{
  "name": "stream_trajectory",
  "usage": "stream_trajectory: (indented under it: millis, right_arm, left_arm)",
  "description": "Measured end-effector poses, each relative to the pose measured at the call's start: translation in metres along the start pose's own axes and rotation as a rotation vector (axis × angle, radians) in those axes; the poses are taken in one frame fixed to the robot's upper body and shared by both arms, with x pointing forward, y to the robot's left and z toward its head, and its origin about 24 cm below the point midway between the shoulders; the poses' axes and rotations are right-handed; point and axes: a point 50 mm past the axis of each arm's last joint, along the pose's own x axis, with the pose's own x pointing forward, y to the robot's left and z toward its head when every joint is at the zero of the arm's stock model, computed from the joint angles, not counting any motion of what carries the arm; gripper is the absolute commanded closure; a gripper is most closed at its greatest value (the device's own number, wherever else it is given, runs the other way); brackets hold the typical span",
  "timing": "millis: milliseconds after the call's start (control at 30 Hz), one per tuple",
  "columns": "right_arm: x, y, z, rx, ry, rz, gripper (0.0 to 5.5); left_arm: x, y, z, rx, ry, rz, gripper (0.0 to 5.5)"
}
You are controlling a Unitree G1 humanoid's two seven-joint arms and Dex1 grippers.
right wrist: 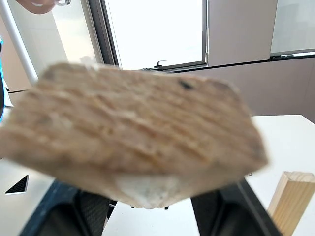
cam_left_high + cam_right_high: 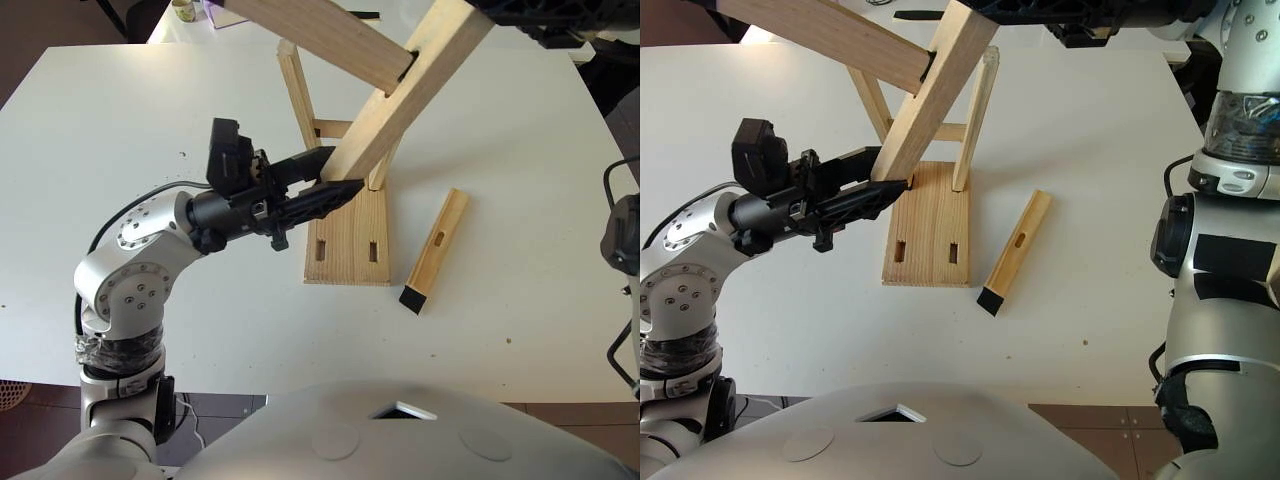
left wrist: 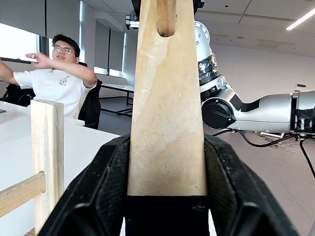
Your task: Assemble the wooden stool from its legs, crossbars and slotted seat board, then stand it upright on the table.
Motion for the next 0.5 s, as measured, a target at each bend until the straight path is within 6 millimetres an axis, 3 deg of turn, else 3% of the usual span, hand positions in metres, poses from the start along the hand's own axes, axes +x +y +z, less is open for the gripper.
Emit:
stream_trajectory:
  millis: [133,333,400,500]
  right_arm:
    - [0.009,-0.004,-0.004,-0.001,-0.011,-0.028,3.49]
    - [0.009,-0.004,-0.005,-0.029,-0.064,-0.120,3.49]
    - [0.004,0.000,-0.010,-0.093,-0.037,-0.176,3.49]
    - [-0.021,0.006,-0.044,-0.141,0.095,-0.327,3.49]
  left_arm:
    - [0.002,0.002,-0.005,0.004,0.032,0.031,2.40]
    - [-0.003,0.010,-0.033,-0.004,0.134,0.110,2.36]
    - [-0.028,0.017,-0.054,-0.045,0.177,0.250,2.36]
    - [-0.091,0.030,-0.076,-0.074,0.241,0.621,2.36]
